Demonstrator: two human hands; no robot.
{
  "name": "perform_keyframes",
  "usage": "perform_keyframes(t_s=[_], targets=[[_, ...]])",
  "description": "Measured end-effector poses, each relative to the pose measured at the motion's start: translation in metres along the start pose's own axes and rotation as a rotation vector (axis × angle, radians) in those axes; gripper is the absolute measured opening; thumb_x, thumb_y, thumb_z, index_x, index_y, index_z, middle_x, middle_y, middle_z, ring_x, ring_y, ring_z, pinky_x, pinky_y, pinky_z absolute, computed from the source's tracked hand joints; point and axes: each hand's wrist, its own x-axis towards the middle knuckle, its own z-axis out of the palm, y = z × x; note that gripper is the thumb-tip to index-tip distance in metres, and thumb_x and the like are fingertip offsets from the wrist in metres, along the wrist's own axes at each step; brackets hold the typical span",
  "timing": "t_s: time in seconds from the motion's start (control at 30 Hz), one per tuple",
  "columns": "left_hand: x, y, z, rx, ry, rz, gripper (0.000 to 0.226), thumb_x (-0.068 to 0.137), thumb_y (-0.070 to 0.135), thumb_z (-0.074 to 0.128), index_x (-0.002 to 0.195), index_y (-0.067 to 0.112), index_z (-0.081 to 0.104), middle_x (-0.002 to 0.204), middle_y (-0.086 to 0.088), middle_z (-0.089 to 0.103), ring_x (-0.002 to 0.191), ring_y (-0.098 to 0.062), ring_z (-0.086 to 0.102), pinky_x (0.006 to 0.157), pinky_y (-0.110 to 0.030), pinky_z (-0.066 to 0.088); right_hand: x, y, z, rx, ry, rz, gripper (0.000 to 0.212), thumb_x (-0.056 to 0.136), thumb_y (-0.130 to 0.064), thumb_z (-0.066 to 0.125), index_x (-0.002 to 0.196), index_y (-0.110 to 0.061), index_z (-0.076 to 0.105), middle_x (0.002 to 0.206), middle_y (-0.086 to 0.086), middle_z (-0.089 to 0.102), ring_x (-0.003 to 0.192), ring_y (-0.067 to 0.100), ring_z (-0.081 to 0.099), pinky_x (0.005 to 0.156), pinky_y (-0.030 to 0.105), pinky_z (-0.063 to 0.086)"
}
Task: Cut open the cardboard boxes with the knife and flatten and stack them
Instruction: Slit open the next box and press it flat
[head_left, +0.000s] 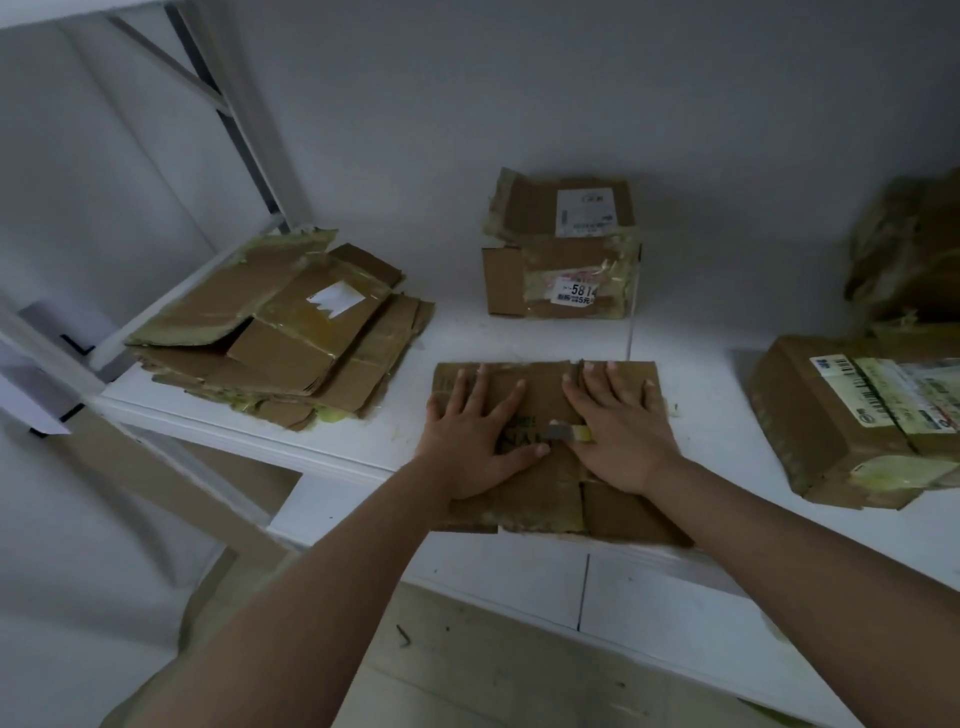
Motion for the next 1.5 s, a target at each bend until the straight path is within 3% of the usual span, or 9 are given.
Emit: perform_keyframes(t_s=[0.2, 0.4, 0.87, 0.97, 1.1, 1.2, 1.3, 1.4, 1.5], targets=[[-0.005, 0.001, 0.011, 0.002, 0.155, -0.009, 0.075, 0.083, 0.081, 0.017, 0.148, 0.050, -0.004, 0.162, -0.003, -0.008, 0.148, -0.026, -0.012, 0.118, -0.054, 0.002, -0.001, -0.001, 0.002, -0.035, 0.041, 0.002, 0.069, 0.096, -0.056, 0.025, 0.151, -0.031, -0.006, 0.159, 0.000, -0.012, 0.145, 0.021, -0.017, 0.117, 0.050, -0.005], [-0.014, 0.012, 0.012, -0.026, 0.109, -0.132, 0.075, 0.082, 0.081, 0.016, 0.148, 0.050, -0.005, 0.162, -0.002, -0.010, 0.147, -0.026, -0.015, 0.118, -0.052, 0.000, -0.003, -0.002, 0.004, -0.028, 0.062, -0.009, 0.061, 0.097, -0.055, 0.021, 0.150, -0.038, -0.004, 0.160, 0.002, -0.006, 0.146, 0.025, -0.013, 0.116, 0.053, -0.004], [-0.014, 0.011, 0.016, -0.037, 0.182, -0.136, 0.073, 0.084, 0.080, 0.014, 0.149, 0.050, 0.001, 0.162, -0.003, -0.002, 0.149, -0.026, -0.008, 0.117, -0.051, 0.005, -0.001, -0.004, 0.004, -0.052, 0.023, -0.015, 0.066, 0.097, -0.052, 0.027, 0.151, -0.031, -0.005, 0.159, 0.009, -0.009, 0.145, 0.030, -0.016, 0.113, 0.057, -0.005], [-0.016, 0.011, 0.013, -0.074, 0.166, -0.125, 0.073, 0.085, 0.078, 0.020, 0.150, 0.049, 0.002, 0.162, -0.003, -0.005, 0.148, -0.025, -0.011, 0.117, -0.051, 0.003, -0.005, -0.002, -0.002, 0.149, 0.072, -0.020, 0.065, 0.098, -0.046, 0.036, 0.152, -0.028, 0.006, 0.160, 0.005, 0.000, 0.147, 0.025, -0.010, 0.116, 0.053, -0.005], [-0.018, 0.005, -0.010, -0.244, 0.049, -0.105, 0.093, 0.080, 0.077, 0.044, 0.153, 0.036, 0.004, 0.162, -0.004, -0.009, 0.147, -0.024, -0.015, 0.116, -0.054, -0.002, -0.018, 0.005, -0.022, 0.596, 0.296, -0.003, 0.047, 0.097, -0.011, 0.043, 0.143, -0.017, 0.035, 0.155, 0.010, 0.026, 0.147, 0.022, 0.008, 0.119, 0.049, 0.006], [-0.023, 0.011, -0.021, -0.196, 0.155, -0.222, 0.115, 0.067, 0.082, 0.054, 0.154, 0.025, 0.004, 0.162, -0.007, -0.006, 0.148, -0.029, -0.008, 0.116, -0.061, 0.004, -0.028, 0.007, -0.030, 0.442, 0.387, 0.136, 0.040, 0.091, -0.003, 0.044, 0.130, -0.013, 0.047, 0.145, 0.015, 0.037, 0.143, 0.029, 0.017, 0.114, 0.057, 0.018], [-0.032, 0.024, -0.021, -0.208, 0.176, -0.496, 0.130, 0.054, 0.088, 0.059, 0.152, 0.022, 0.004, 0.160, -0.012, 0.003, 0.146, -0.039, 0.006, 0.110, -0.065, 0.019, -0.039, 0.009, -0.029, 0.307, 0.205, 0.391, 0.049, 0.089, -0.012, 0.042, 0.137, -0.005, 0.034, 0.148, 0.023, 0.028, 0.141, 0.040, 0.017, 0.112, 0.056, 0.021], [-0.039, 0.033, -0.018, -0.275, 0.140, -0.625, 0.126, 0.052, 0.090, 0.058, 0.147, 0.021, 0.013, 0.147, -0.018, 0.031, 0.134, -0.042, 0.034, 0.103, -0.063, 0.035, -0.047, 0.011, -0.021, 0.288, 0.095, 0.474, 0.055, 0.092, -0.021, 0.040, 0.141, -0.002, 0.024, 0.146, 0.028, 0.031, 0.139, 0.045, 0.019, 0.114, 0.051, 0.021], [-0.044, 0.038, -0.019, -0.288, 0.162, -0.604, 0.107, 0.060, 0.086, 0.057, 0.141, 0.022, 0.027, 0.133, -0.015, 0.042, 0.123, -0.036, 0.045, 0.096, -0.054, 0.043, -0.053, 0.002, -0.017, 0.334, 0.201, 0.384, 0.044, 0.091, -0.018, 0.048, 0.130, -0.001, 0.035, 0.130, 0.025, 0.048, 0.125, 0.041, 0.038, 0.103, 0.048, 0.036]])
